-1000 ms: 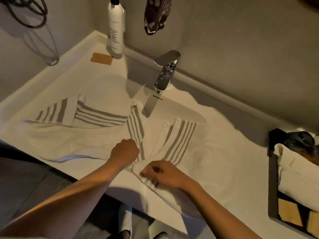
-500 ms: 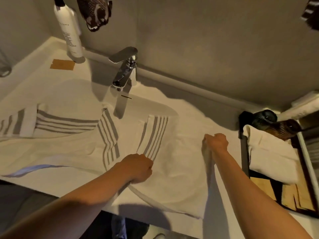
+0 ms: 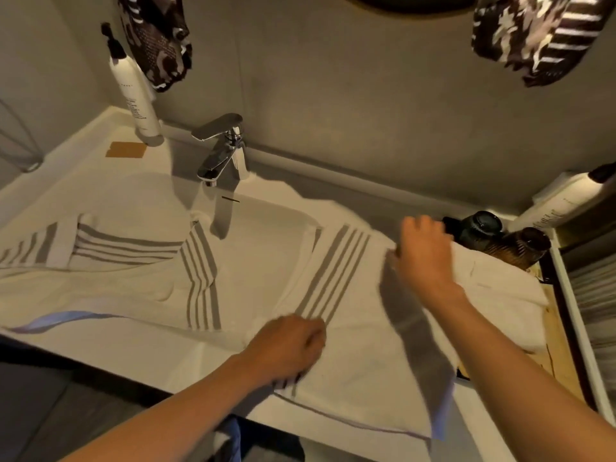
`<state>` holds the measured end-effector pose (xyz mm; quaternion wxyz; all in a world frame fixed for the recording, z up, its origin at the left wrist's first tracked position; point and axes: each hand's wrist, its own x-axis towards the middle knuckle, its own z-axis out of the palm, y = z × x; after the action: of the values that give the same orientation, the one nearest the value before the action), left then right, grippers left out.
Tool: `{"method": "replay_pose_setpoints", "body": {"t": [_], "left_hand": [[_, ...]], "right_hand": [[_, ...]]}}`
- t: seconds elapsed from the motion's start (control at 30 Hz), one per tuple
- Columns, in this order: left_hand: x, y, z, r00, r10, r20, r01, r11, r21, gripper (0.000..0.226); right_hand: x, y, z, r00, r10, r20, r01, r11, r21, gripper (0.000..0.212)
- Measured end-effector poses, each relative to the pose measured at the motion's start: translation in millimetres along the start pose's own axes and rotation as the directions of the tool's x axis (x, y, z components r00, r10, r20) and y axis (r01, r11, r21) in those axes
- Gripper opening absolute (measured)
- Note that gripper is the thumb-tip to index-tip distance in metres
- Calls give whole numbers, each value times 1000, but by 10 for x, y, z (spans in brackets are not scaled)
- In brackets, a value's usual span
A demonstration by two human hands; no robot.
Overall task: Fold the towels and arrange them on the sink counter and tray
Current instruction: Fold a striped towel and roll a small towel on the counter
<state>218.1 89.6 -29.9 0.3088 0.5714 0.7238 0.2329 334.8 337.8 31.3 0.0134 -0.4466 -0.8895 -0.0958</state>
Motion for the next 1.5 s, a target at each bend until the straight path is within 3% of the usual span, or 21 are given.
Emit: {"method": "replay_pose_setpoints", "body": {"t": [0.07, 0.13, 0.23, 0.3, 0.37, 0.47, 0.57, 0.63, 0.7, 0.8, 0.87, 0.9, 0.97, 1.0, 1.1, 1.17, 1.2, 1.3, 1.37, 1.5], "left_hand": [[185, -149, -55, 919, -247, -307, 210, 966, -150, 16], [385, -336, -122, 817, -424, -391, 349, 903, -249, 11], [777, -612, -168, 731, -667, -142, 546, 698, -464, 34], [1079, -701, -223, 685, -728, 15, 531, 485, -695, 40], [1342, -764, -258, 706, -705, 65, 477, 406, -780, 41], [1529, -791, -312, 750, -656, 89, 479, 445, -756, 23], [1613, -823, -362, 755, -635, 160, 455, 332, -826, 23], [1649, -852, -407, 773, -609, 178, 461, 346, -818, 29], [1701, -894, -409, 796, -572, 195, 452, 349, -821, 32], [1775, -897, -427, 803, -543, 246, 407, 199, -891, 44], [1771, -924, -432, 808, -503, 307, 413, 111, -904, 46], [1718, -917, -459, 824, -474, 311, 437, 183, -880, 39], [1544, -932, -459, 825, -516, 232, 508, 496, -704, 29], [1431, -943, -454, 825, -541, 162, 529, 639, -559, 36], [1094, -982, -286, 832, -547, -91, 489, 800, -348, 61], [830, -832, -112, 891, -317, -326, 305, 948, -87, 53], [732, -715, -26, 921, -159, -355, 178, 984, 20, 51], [520, -386, 304, 972, 172, -162, -129, 960, 248, 53], [421, -294, 526, 977, 201, -76, -167, 933, 318, 54], [119, -277, 704, 992, 116, -55, -80, 892, 444, 60]], "right_hand": [[-2, -407, 118, 977, -211, 36, 206, 972, 115, 27], [27, -690, 281, 964, -255, 79, 236, 952, 195, 25], [303, -835, 471, 985, -160, 61, 141, 961, 239, 19], [562, -869, 585, 990, -59, 130, 24, 968, 249, 29], [750, -887, 653, 958, 25, 286, -107, 956, 273, 40], [904, -879, 707, 920, 29, 390, -167, 931, 325, 23], [1007, -846, 580, 933, -118, 341, -95, 830, 549, 27], [1113, -899, 422, 912, -277, 301, -17, 710, 704, 30], [1209, -1000, 396, 886, -355, 299, 23, 677, 736, 28], [1261, -1110, 621, 900, -262, 348, -11, 784, 620, 18], [1135, -1120, 710, 967, -116, 229, 31, 938, 346, 31], [1021, -1103, 699, 994, -51, 94, 21, 956, 292, 36], [655, -1104, 551, 983, -28, -182, 101, 909, 404, 30], [407, -1109, 487, 971, -64, -232, 166, 876, 454, 27], [-383, -1123, 506, 972, -227, -61, 231, 872, 431, 37], [-764, -1049, 613, 983, -176, 55, 138, 897, 419, 47], [-860, -1003, 690, 988, -128, 87, 80, 903, 423, 51], [-1068, -828, 909, 989, -20, 145, -40, 915, 402, 59], [-1221, -752, 1016, 990, -27, 138, -26, 928, 372, 58], [-1547, -704, 996, 987, -74, 142, 15, 925, 379, 58]]}}
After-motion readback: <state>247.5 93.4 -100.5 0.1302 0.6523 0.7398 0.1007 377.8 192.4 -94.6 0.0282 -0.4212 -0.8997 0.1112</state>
